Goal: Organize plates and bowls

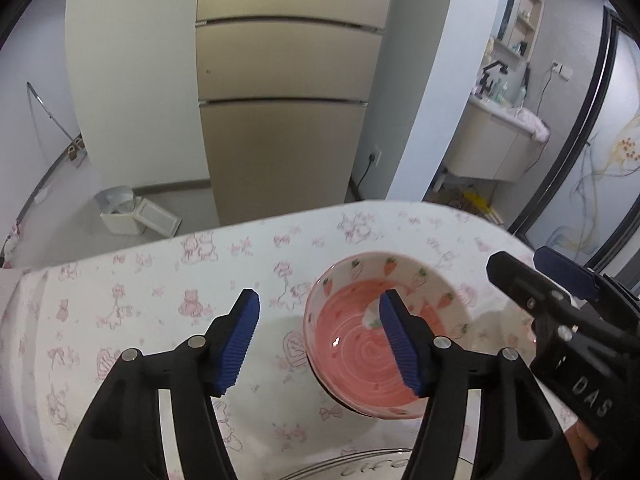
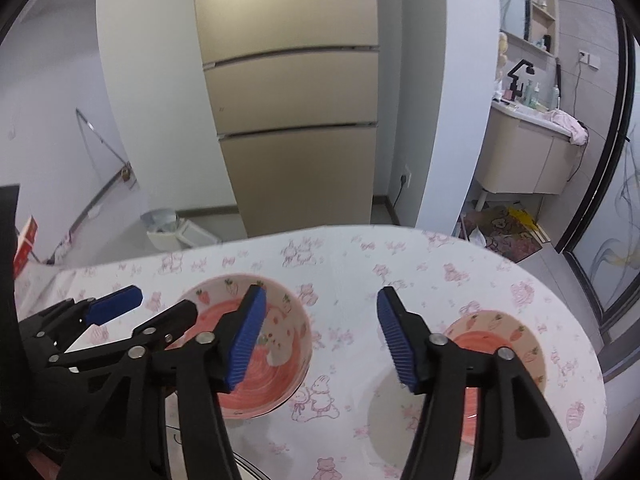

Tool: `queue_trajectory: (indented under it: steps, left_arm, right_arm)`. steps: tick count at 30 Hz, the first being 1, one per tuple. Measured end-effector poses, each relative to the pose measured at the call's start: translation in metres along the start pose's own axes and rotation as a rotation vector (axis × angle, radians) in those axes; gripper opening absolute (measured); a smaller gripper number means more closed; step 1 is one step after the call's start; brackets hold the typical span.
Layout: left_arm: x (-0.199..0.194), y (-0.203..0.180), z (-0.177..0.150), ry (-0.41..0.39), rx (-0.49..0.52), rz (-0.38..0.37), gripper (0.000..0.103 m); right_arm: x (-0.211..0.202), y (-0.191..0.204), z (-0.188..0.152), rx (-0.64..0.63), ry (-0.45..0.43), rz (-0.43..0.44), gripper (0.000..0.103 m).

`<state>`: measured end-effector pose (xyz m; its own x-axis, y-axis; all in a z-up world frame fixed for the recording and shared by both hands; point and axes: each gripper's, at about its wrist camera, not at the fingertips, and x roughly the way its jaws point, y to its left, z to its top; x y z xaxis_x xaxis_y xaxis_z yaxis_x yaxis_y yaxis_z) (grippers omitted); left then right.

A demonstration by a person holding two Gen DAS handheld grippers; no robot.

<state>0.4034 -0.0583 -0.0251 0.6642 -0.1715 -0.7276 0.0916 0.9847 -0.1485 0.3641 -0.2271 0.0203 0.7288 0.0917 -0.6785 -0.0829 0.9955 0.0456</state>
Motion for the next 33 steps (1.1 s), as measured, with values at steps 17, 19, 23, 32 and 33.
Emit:
queue_trajectory:
  steps: [17, 19, 23, 32, 33]
  left_arm:
    - [-0.096, -0.051, 0.015, -0.180, 0.104, -0.085, 0.072]
    - [-0.105, -0.067, 0.017, -0.190, 0.135, -0.102, 0.072]
    - [-0.121, -0.100, 0.026, -0.219, 0.146, -0.157, 0.080]
    - [-0.095, -0.164, 0.024, -0.131, 0.140, -0.280, 0.084]
    - [-0.084, -0.169, 0.021, -0.099, 0.128, -0.281, 0.084]
  right_arm:
    - [-0.102, -0.060, 0.030, 0.125, -0.221, -0.114, 0.066]
    - [-0.118, -0.072, 0.031, 0.157, -0.248, -0.132, 0.068]
    - [-0.142, -0.094, 0.027, 0.205, -0.285, -0.176, 0.070]
    - [-0.135, -0.143, -0.004, 0.278, -0.208, -0.252, 0.071]
    - [-0.128, -0.151, -0.007, 0.310, -0.190, -0.245, 0.071]
